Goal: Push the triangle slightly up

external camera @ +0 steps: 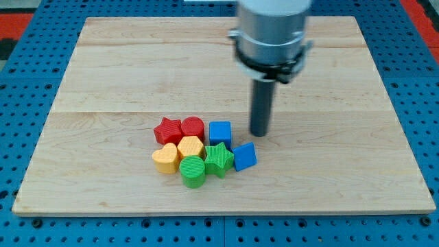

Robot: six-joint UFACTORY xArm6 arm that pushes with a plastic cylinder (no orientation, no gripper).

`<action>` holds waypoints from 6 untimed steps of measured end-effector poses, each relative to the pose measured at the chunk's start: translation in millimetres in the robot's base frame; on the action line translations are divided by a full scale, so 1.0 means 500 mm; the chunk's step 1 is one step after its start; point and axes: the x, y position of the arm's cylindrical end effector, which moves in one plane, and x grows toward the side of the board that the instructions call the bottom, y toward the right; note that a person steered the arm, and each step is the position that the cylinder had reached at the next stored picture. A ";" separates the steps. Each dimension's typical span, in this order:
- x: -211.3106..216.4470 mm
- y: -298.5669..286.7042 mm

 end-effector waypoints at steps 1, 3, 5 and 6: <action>0.091 0.050; 0.109 -0.088; 0.110 0.105; 0.110 0.177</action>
